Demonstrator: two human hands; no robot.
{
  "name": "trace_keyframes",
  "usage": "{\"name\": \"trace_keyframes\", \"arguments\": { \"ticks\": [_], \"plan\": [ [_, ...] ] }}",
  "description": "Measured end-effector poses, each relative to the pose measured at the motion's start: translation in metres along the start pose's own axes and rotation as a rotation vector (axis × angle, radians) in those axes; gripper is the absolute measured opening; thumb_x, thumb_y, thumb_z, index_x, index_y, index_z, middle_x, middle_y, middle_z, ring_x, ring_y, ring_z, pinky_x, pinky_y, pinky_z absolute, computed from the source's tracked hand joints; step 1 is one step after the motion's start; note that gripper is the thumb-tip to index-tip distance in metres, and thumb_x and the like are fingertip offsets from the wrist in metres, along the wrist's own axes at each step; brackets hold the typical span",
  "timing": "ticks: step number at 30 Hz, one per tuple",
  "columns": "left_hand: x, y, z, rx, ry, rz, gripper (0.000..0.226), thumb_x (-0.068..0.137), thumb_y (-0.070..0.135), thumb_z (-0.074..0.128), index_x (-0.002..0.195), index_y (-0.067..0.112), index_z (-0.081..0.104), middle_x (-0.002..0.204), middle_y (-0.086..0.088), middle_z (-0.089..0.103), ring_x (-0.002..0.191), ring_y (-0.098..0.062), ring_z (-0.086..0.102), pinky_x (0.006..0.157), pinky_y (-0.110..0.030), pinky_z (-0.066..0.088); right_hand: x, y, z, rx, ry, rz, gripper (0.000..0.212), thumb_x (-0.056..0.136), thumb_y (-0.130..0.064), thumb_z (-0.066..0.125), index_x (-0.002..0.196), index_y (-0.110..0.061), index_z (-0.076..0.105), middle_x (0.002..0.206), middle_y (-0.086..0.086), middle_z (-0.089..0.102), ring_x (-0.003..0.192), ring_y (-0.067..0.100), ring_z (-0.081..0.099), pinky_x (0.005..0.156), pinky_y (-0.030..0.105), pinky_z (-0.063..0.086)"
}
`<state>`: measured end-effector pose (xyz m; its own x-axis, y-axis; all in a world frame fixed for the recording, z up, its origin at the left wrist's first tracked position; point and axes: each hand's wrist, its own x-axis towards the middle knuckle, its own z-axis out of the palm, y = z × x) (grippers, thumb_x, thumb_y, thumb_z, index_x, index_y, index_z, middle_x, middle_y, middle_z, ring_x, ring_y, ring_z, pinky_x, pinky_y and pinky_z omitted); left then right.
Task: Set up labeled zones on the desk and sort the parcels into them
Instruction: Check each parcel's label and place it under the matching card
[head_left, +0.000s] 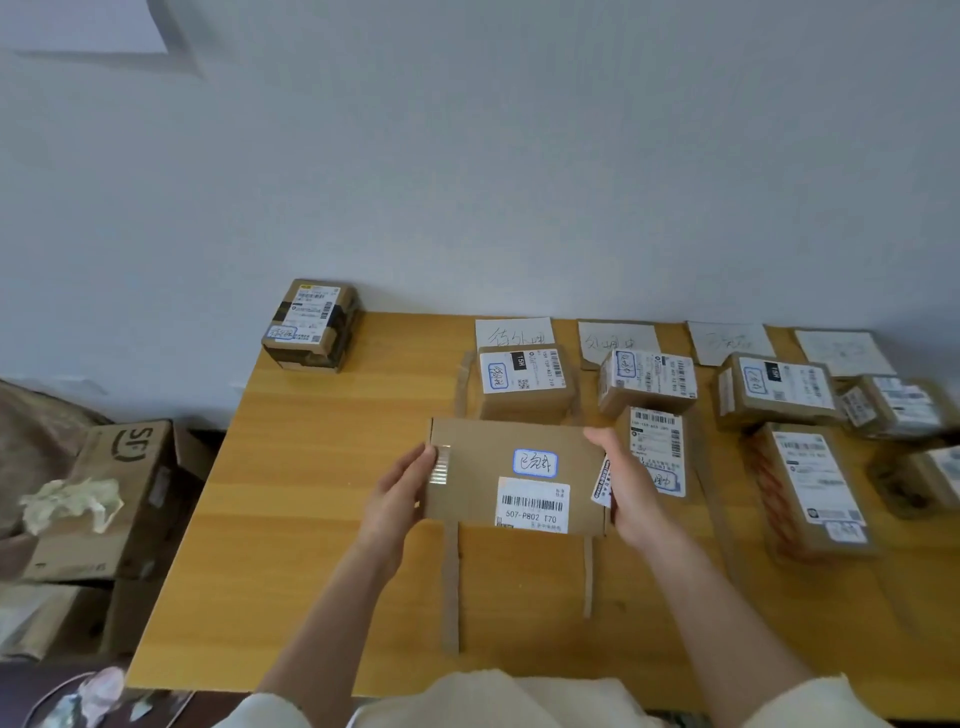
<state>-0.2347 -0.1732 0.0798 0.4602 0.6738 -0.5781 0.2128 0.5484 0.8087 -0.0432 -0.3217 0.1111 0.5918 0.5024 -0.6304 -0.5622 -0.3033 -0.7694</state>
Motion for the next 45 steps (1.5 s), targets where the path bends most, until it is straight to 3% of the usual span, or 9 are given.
{"name": "trace_keyframes", "arguments": {
  "ticks": [9, 12, 15, 20, 28, 33, 38, 41, 45],
  "plan": [
    [0.0, 0.005, 0.018, 0.073, -0.1, -0.036, 0.025, 0.088, 0.039, 0.064, 0.103, 0.021, 0.074, 0.092, 0.003, 0.073, 0.084, -0.01, 0.065, 0.071, -0.024, 0.05, -0.002, -0.007, -0.018, 0.066, 0.057, 0.006, 0.022, 0.089, -0.042, 0.061, 0.086, -0.02, 0.067, 0.063, -0.002, 0.072, 0.071, 0.021, 0.067, 0.071, 0.036, 0.051],
    [-0.002, 0.007, 0.029, 0.052, -0.104, -0.045, 0.023, 0.089, 0.037, 0.063, 0.103, 0.02, 0.073, 0.093, 0.001, 0.073, 0.084, -0.012, 0.065, 0.076, -0.028, 0.053, -0.001, -0.008, -0.029, 0.117, 0.076, -0.02, 0.023, 0.089, -0.044, 0.062, 0.094, -0.023, 0.069, 0.078, -0.001, 0.077, 0.084, 0.023, 0.07, 0.087, 0.043, 0.053],
    [-0.002, 0.008, 0.042, 0.018, -0.093, -0.06, 0.028, 0.09, 0.035, 0.063, 0.11, 0.017, 0.069, 0.102, -0.003, 0.072, 0.09, -0.017, 0.066, 0.089, -0.035, 0.052, 0.001, -0.004, -0.042, 0.202, 0.084, -0.061, 0.031, 0.09, -0.045, 0.059, 0.111, -0.024, 0.066, 0.096, 0.002, 0.076, 0.096, 0.023, 0.069, 0.083, 0.041, 0.055],
    [-0.003, 0.007, 0.069, -0.025, -0.098, -0.07, 0.025, 0.09, 0.033, 0.064, 0.109, 0.017, 0.068, 0.099, -0.001, 0.071, 0.082, -0.015, 0.066, 0.073, -0.027, 0.052, 0.0, 0.011, -0.057, 0.337, 0.069, -0.057, 0.041, 0.088, -0.044, 0.063, 0.124, -0.026, 0.057, 0.112, 0.007, 0.072, 0.106, 0.023, 0.068, 0.081, 0.036, 0.054],
    [-0.008, -0.011, 0.124, 0.03, -0.179, -0.137, 0.027, 0.089, 0.032, 0.065, 0.11, 0.015, 0.066, 0.102, -0.003, 0.071, 0.086, -0.017, 0.067, 0.071, -0.028, 0.052, -0.006, 0.035, -0.08, 0.268, 0.032, -0.042, 0.033, 0.09, -0.015, 0.066, 0.123, -0.016, 0.061, 0.11, 0.004, 0.073, 0.103, 0.024, 0.069, 0.094, 0.041, 0.055],
    [-0.01, -0.025, 0.165, 0.16, -0.255, -0.144, 0.035, 0.093, 0.03, 0.061, 0.125, 0.016, 0.054, 0.109, -0.002, 0.071, 0.096, -0.019, 0.069, 0.082, -0.033, 0.055, -0.004, 0.029, -0.136, 0.412, 0.2, -0.032, 0.028, 0.093, -0.005, 0.055, 0.119, -0.013, 0.057, 0.105, 0.01, 0.068, 0.094, 0.025, 0.066, 0.075, 0.038, 0.058],
    [-0.007, -0.036, 0.197, 0.239, -0.258, -0.161, 0.035, 0.092, 0.026, 0.062, 0.125, 0.014, 0.056, 0.11, -0.005, 0.071, 0.102, -0.022, 0.068, 0.091, -0.039, 0.054, -0.012, 0.022, -0.21, 0.302, 0.439, -0.062, 0.04, 0.089, -0.005, 0.048, 0.129, -0.012, 0.053, 0.1, 0.009, 0.065, 0.079, 0.019, 0.061, 0.06, 0.031, 0.049],
    [-0.008, -0.041, 0.216, 0.266, -0.261, -0.174, 0.033, 0.09, 0.024, 0.064, 0.122, 0.015, 0.057, 0.113, -0.005, 0.07, 0.102, -0.022, 0.068, 0.084, -0.036, 0.054, -0.016, 0.024, -0.25, 0.293, 0.596, -0.043, 0.041, 0.088, -0.01, 0.05, 0.129, -0.011, 0.053, 0.101, 0.01, 0.066, 0.075, 0.018, 0.06, 0.054, 0.027, 0.045],
    [-0.009, -0.047, 0.237, 0.291, -0.262, -0.18, 0.034, 0.089, 0.024, 0.066, 0.121, 0.017, 0.058, 0.112, -0.004, 0.07, 0.1, -0.02, 0.068, 0.076, -0.031, 0.053, -0.015, 0.027, -0.295, 0.254, 0.749, -0.018, 0.035, 0.088, -0.018, 0.052, 0.123, -0.011, 0.055, 0.104, 0.011, 0.065, 0.078, 0.021, 0.058, 0.062, 0.031, 0.043]
  ]
}}
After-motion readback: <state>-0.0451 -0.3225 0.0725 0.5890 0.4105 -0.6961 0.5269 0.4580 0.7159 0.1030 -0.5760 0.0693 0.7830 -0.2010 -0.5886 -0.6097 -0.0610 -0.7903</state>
